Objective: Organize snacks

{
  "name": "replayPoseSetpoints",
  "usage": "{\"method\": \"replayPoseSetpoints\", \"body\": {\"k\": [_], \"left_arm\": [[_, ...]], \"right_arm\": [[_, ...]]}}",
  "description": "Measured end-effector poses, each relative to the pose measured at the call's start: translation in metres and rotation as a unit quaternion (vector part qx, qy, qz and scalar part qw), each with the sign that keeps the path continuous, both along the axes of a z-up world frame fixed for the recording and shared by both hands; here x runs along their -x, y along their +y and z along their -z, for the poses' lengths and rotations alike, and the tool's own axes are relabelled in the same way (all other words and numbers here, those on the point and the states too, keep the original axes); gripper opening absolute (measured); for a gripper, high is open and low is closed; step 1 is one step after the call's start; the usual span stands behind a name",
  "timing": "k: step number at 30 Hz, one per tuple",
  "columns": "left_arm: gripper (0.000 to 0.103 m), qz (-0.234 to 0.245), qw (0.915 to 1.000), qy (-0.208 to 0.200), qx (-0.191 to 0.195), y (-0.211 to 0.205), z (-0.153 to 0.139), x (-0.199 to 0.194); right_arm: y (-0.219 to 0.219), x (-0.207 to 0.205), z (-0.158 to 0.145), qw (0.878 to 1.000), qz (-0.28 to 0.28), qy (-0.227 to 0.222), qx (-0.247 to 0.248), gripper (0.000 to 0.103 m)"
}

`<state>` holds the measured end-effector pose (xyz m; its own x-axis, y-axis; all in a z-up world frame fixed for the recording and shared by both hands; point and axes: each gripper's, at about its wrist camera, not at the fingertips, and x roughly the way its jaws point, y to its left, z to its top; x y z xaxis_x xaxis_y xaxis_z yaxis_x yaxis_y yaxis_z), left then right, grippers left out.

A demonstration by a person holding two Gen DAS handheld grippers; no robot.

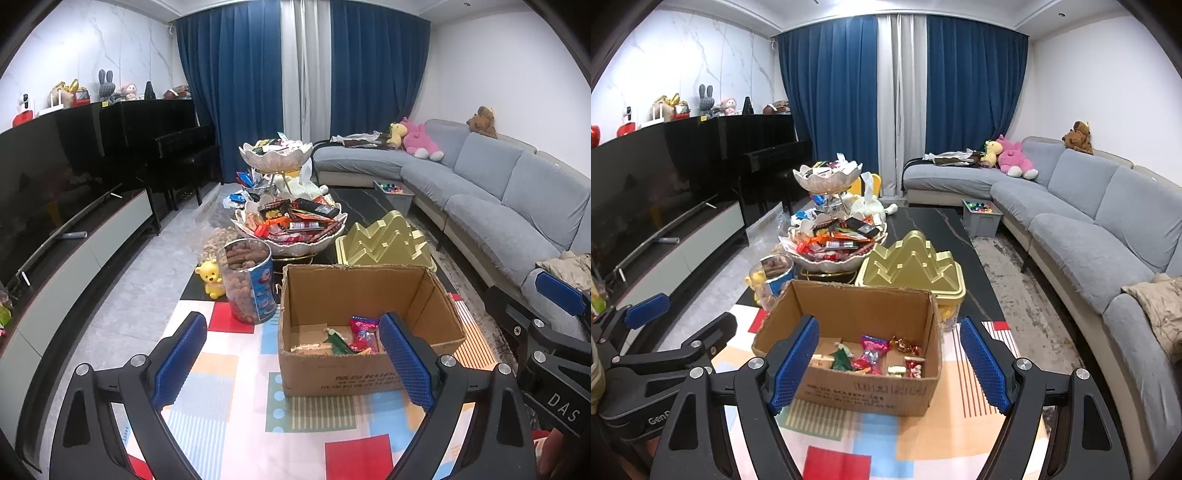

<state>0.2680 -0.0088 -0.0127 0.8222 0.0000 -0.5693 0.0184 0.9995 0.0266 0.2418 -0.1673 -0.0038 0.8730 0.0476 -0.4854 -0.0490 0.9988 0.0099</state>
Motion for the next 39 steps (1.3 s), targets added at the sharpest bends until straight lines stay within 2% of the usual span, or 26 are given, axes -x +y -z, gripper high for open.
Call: {"method": "replayPoseSetpoints", "body": {"k": [12, 15, 25, 39], "left_arm": [[0.096, -0.005, 1.0000, -0.003, 0.006, 0.000, -0.004, 0.044], [0.096, -0.003, 1.0000, 0.004, -0.002, -0.001, -0.003, 0.055], [0.096, 0.008, 0.9999, 0.012, -0.009, -0.007, 0.002, 0.101], [0.096, 0.008, 0.9995, 0.030, 0.001, -0.015, 0.011, 0.170]], "right_arm": [[-0.004, 0.037, 0.005, 1.000, 0.003, 0.002, -0.003, 0.079], [-0.006, 0.049, 0.007, 1.000, 0.005, 0.004, -0.008, 0.079], [-0.008, 0.097, 0.010, 1.000, 0.002, 0.005, -0.008, 0.079], [-0.020, 0.168, 0.020, 1.000, 0.001, 0.015, -0.009, 0.079]]}}
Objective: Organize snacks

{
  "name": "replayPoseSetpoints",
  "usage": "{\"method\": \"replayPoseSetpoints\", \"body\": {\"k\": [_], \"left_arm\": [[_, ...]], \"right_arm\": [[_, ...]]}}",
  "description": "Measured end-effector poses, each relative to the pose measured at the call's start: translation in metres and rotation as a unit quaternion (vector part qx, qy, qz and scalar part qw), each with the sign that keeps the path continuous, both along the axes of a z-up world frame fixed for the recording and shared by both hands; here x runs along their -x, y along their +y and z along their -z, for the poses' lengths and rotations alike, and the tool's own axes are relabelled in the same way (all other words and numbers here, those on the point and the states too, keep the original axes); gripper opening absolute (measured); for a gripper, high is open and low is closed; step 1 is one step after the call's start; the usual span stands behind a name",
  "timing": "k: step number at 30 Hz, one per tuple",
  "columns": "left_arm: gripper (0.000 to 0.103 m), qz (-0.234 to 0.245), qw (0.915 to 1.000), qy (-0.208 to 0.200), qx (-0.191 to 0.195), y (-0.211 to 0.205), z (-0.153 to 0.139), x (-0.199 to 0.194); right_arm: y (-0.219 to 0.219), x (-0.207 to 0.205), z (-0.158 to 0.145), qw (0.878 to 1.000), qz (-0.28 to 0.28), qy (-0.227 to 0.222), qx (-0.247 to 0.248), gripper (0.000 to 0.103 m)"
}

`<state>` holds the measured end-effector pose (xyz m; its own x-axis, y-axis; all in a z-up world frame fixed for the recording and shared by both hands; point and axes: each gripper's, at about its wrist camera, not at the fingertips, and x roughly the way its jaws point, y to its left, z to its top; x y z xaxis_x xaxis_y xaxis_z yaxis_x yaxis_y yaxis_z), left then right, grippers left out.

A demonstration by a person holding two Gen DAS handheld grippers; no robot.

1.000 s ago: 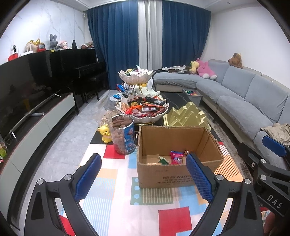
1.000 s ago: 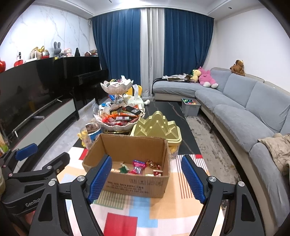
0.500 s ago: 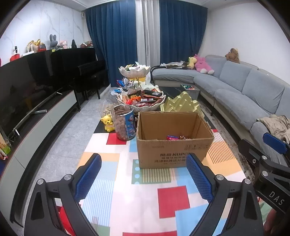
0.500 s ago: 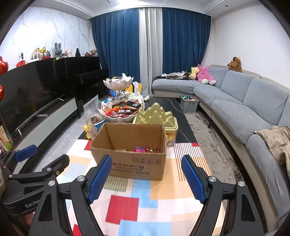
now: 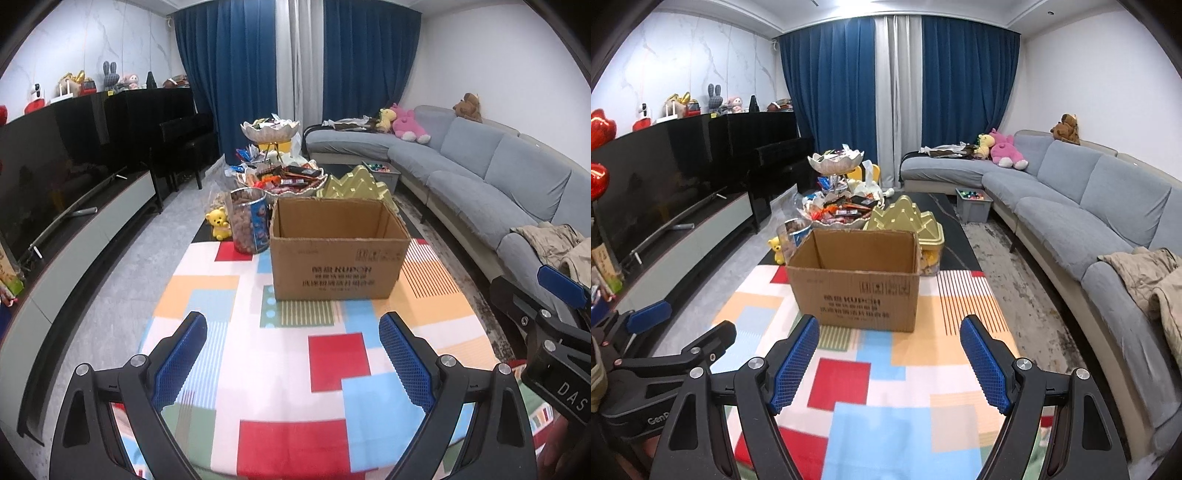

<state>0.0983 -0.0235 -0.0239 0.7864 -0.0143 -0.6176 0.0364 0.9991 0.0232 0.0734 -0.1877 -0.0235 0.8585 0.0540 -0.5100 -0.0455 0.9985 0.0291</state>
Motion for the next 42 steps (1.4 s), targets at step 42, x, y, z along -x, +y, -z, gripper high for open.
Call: {"method": "replayPoseSetpoints", "body": {"k": [42], "left_arm": [[0.096, -0.015, 0.9996, -0.023, -0.007, -0.002, 0.007, 0.088]], "right_arm": [[-0.026, 0.085, 0.009, 0.999, 0.030, 0.008, -0.006, 0.079]]}}
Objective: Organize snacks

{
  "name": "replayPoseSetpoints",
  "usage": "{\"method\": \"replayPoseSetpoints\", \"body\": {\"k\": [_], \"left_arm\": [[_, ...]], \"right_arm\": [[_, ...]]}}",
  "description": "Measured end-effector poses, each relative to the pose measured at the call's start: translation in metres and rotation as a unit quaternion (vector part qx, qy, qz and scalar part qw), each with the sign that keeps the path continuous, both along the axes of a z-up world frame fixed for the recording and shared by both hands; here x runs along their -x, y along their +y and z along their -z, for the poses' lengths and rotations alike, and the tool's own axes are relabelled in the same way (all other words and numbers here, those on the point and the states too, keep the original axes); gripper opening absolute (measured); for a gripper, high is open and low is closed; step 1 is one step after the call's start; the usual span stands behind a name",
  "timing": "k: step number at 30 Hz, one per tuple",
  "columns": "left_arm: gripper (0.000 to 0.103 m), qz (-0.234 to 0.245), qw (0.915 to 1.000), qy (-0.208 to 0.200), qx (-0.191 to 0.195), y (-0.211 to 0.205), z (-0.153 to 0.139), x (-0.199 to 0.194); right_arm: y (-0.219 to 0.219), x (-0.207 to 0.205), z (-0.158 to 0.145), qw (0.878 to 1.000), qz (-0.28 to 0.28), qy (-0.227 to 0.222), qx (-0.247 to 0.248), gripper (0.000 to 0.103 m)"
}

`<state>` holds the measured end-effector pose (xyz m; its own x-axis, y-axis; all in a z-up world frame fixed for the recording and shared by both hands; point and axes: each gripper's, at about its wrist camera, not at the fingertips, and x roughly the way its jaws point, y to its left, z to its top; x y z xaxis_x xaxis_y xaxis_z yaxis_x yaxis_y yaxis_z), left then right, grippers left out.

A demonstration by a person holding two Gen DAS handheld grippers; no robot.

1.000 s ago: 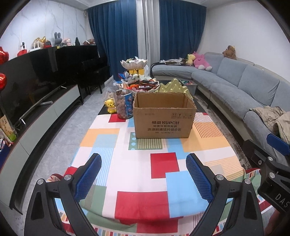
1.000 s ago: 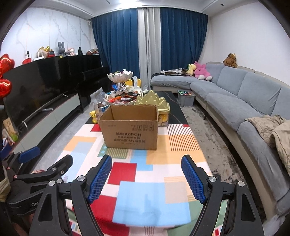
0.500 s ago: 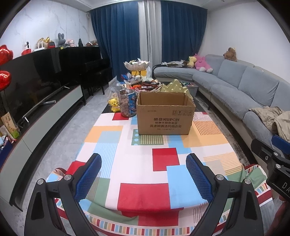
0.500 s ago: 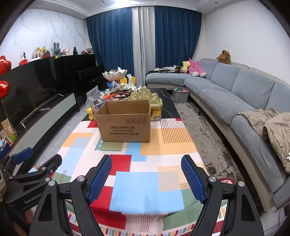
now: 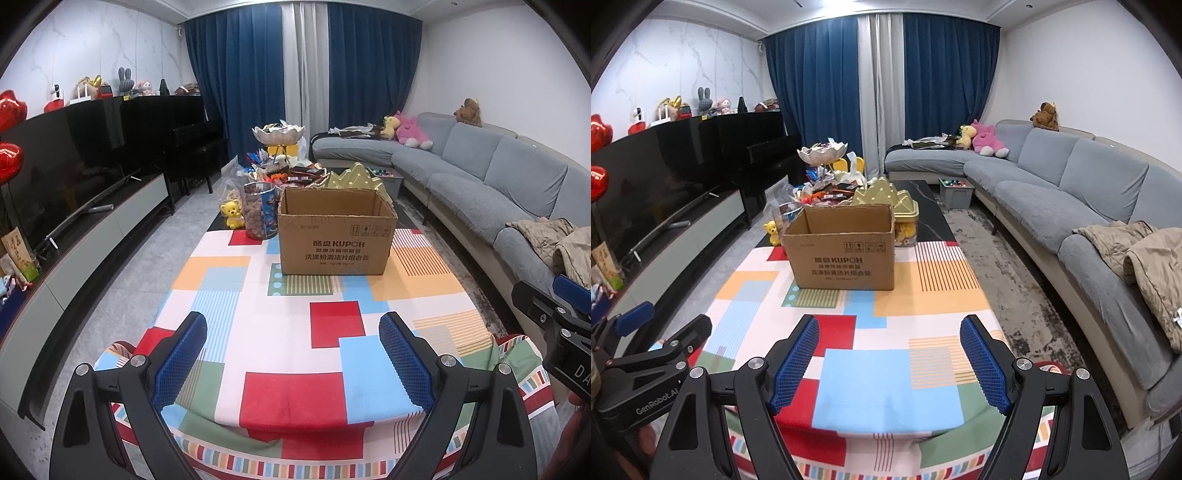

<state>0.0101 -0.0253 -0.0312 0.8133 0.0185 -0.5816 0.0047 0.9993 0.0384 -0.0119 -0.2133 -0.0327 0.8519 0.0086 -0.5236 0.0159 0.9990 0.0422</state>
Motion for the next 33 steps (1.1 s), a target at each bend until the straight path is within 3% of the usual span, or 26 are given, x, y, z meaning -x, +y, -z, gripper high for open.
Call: {"method": "replayPoseSetpoints", "body": {"k": [33], "left_arm": [[0.099, 0.002, 1.0000, 0.003, 0.000, -0.0002, 0.0011, -0.0008]], "right_arm": [[-0.0001, -0.0005, 0.0002, 1.000, 0.000, 0.000, 0.000, 0.079]]}}
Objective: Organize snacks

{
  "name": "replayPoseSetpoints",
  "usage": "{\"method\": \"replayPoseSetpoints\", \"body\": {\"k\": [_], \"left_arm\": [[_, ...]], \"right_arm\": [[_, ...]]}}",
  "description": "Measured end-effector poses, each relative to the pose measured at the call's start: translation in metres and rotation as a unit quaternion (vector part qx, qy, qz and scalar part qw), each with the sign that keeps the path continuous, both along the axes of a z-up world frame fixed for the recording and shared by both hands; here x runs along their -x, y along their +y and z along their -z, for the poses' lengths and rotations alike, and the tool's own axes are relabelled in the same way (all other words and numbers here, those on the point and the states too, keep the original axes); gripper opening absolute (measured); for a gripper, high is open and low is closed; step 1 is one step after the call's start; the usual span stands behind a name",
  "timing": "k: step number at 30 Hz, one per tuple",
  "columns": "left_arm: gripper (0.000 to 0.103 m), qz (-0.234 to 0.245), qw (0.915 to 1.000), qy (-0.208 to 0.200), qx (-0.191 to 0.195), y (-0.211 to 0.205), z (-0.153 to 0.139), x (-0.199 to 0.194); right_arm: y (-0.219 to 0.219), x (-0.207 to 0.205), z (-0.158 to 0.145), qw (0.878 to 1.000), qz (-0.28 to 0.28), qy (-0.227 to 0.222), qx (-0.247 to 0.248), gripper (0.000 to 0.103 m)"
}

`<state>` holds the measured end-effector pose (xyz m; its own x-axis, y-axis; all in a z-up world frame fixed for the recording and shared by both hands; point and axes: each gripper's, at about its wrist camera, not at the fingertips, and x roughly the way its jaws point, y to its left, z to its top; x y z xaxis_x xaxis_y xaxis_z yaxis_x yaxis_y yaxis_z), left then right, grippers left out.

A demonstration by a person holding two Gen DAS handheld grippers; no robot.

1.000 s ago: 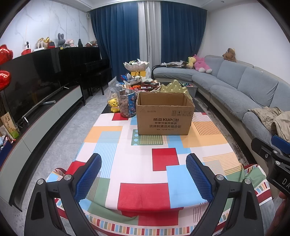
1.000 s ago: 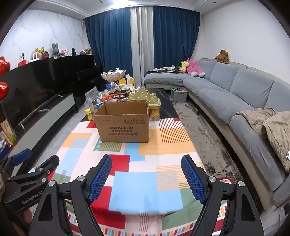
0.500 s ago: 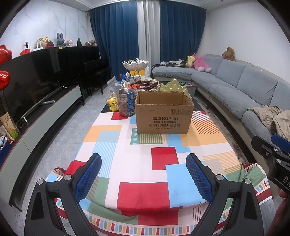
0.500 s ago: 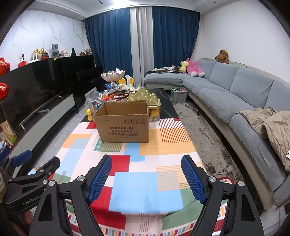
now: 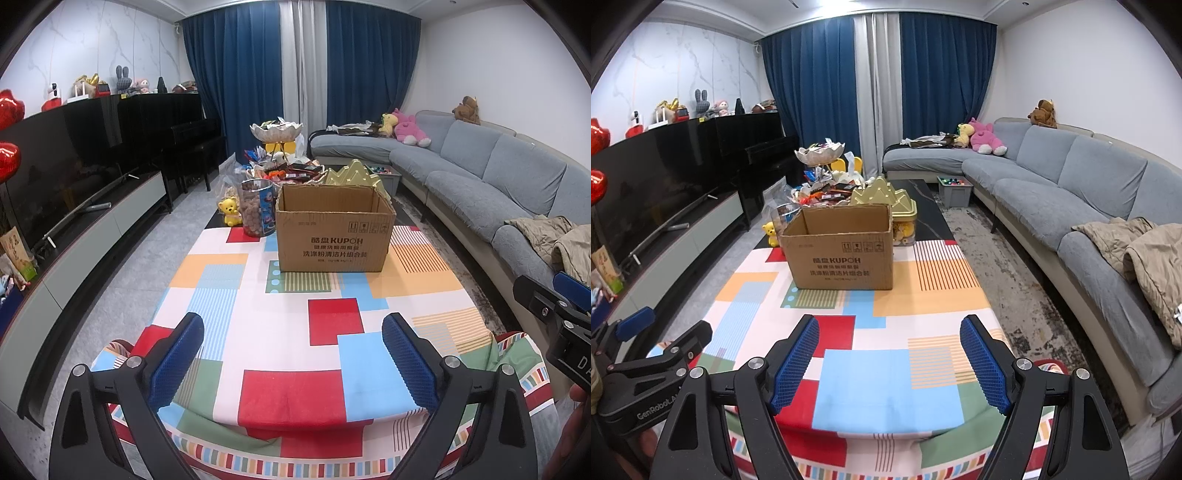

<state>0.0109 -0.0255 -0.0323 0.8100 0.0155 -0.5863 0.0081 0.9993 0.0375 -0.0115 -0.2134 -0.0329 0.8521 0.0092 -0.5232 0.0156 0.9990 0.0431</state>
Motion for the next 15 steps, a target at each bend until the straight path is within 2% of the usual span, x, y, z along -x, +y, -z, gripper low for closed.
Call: {"method": "replayPoseSetpoints", "body": {"k": [15], "left_arm": [[0.102, 0.001, 1.0000, 0.004, 0.005, -0.0030, 0.0037, 0.0010]], "right_arm": [[-0.0006, -0.0007, -0.0008, 1.000, 0.000, -0.002, 0.000, 0.079]]}}
